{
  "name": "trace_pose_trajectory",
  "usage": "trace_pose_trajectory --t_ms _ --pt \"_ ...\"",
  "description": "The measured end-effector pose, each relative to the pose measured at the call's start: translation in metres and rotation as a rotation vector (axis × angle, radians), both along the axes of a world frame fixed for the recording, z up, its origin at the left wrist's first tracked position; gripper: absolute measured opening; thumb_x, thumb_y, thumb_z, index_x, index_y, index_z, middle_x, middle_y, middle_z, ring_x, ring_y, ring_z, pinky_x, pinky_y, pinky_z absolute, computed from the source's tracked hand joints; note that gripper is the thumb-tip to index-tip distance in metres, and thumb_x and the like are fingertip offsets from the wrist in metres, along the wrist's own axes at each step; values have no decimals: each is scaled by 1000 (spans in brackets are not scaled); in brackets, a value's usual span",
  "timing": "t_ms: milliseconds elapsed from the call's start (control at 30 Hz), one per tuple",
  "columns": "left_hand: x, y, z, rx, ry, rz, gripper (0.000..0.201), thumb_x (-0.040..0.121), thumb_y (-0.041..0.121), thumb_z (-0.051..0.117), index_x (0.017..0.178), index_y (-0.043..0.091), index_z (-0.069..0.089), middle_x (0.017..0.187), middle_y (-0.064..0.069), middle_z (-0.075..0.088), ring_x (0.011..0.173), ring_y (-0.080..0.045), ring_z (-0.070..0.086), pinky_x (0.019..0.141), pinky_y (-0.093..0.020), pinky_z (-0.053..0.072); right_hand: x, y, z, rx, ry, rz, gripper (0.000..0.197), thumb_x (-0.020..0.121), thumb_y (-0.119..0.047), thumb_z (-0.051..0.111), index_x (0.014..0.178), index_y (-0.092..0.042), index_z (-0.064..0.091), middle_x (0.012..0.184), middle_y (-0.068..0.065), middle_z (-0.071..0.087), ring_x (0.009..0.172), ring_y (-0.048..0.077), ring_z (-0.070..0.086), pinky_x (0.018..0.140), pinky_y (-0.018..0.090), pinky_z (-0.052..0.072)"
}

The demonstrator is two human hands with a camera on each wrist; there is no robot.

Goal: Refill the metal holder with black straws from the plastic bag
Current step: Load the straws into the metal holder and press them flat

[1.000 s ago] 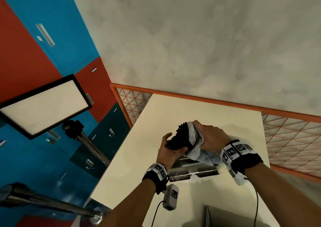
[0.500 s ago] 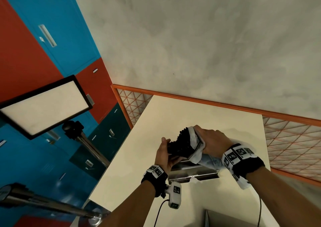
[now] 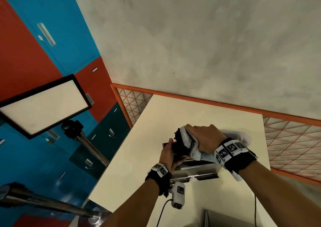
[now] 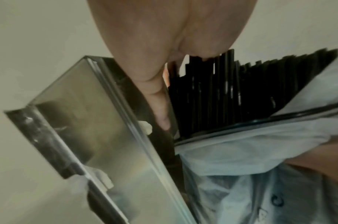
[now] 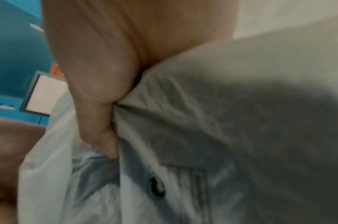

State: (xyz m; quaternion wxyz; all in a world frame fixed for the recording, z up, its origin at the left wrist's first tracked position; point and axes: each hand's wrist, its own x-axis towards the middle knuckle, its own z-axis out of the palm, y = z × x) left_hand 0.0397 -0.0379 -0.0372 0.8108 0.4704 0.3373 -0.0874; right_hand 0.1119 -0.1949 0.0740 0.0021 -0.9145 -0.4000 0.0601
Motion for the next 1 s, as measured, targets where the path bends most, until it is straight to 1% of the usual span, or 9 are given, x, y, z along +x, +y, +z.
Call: trace_pose_trajectory --t_ms 100,233,333,467,567,667,767,867,1000 --pt "0 -1 -7 90 3 -57 44 92 57 61 113 19 69 115 -11 72 110 -33 66 99 -52 52 -5 1 -23 -64 32 3 42 90 -37 45 127 -27 26 94 -3 63 82 27 62 81 45 40" --pt "0 -1 -2 95 -2 7 44 105 45 43 107 13 72 108 -17 75 110 -40 66 103 -51 49 -2 3 -32 -75 24 1 41 90 -35 47 125 -28 26 95 -2 63 87 27 63 86 48 40" --pt "3 0 -18 131 10 9 58 101 62 39 111 16 74 107 -12 76 104 -33 70 104 -49 50 1 2 -35 -96 33 -13 45 89 -33 49 127 -28 27 96 -1 64 89 26 63 87 48 39" --pt "8 1 -51 383 24 -72 86 77 93 33 131 32 62 134 -3 65 120 -28 62 111 -46 41 -1 2 -38 -98 8 13 45 90 -42 46 129 -30 26 103 -2 64 96 26 63 86 47 39" --pt "0 -5 -20 585 -36 -101 53 106 54 28 144 25 50 142 -4 54 133 -28 50 113 -34 33 -5 6 -41 -119 15 11 44 90 -48 43 128 -30 28 106 -3 64 98 27 62 86 46 41" --pt "0 -7 -16 731 -77 -201 44 111 33 26 148 18 44 149 -4 48 140 -26 43 104 -22 27 -8 10 -36 -142 51 17 43 90 -47 43 126 -25 34 108 -1 64 99 28 62 84 43 42" --pt "3 -7 -20 761 -42 -232 43 112 29 27 149 15 43 151 -4 46 140 -23 42 97 -17 23 -13 7 -34 -80 108 24 42 77 -43 56 113 -25 45 100 -4 63 91 27 63 79 37 43" --pt "4 -7 -20 735 -37 -232 46 111 35 27 148 16 46 152 -7 48 139 -24 43 104 -19 26 -13 3 -36 -115 174 -10 60 56 -52 66 108 -34 41 94 -10 56 79 21 58 77 39 42" --pt "4 -5 -17 650 -20 -210 55 108 48 25 135 15 60 137 -9 60 127 -28 54 100 -27 35 -4 7 -43 -295 200 -1 93 40 -64 66 120 -32 31 100 -7 47 73 21 58 67 40 50"
